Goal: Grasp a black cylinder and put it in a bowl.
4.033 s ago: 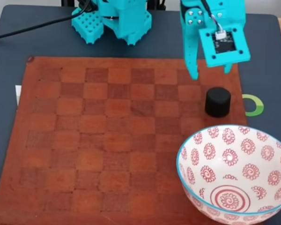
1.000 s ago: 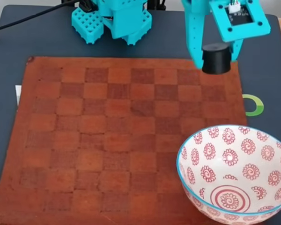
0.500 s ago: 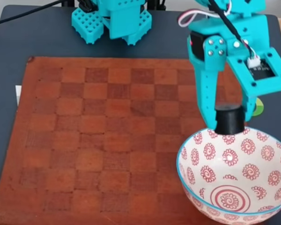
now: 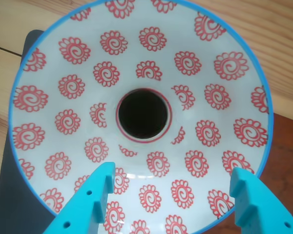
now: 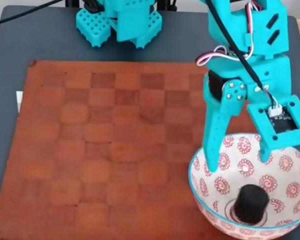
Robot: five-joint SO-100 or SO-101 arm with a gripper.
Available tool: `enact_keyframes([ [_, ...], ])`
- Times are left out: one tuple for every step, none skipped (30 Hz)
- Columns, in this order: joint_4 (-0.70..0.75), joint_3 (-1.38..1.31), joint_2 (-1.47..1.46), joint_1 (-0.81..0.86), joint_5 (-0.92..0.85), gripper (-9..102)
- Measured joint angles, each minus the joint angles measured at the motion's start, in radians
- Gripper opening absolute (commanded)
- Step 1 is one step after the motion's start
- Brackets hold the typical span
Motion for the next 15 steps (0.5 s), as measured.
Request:
enact_keyframes([
  [0.006,0.0,0.0,0.0,0.0,26],
  [0.021,-0.003,0.0,0.0,0.002,24],
  [0.041,-0.014,0.0,0.0,0.005,21],
  [0.064,-0.028,0.0,0.0,0.006,18],
  [0.094,-0.046,0.0,0.0,0.006,16],
  [0.121,-0.067,0.0,0.0,0.006,14],
  [0.147,-0.092,0.0,0.0,0.006,12],
  [0.166,-0.118,0.0,0.0,0.006,10],
  [0.175,-0.143,0.0,0.0,0.003,8],
  [0.183,-0.164,0.0,0.0,0.003,7],
  [0.187,-0.184,0.0,0.0,0.003,6],
  [0.192,-0.199,0.002,0.0,0.003,4],
  [0.195,-0.207,0.002,0.0,0.003,4],
  [0.195,-0.207,0.002,0.0,0.003,3],
  [0.195,-0.207,0.002,0.0,0.003,2],
])
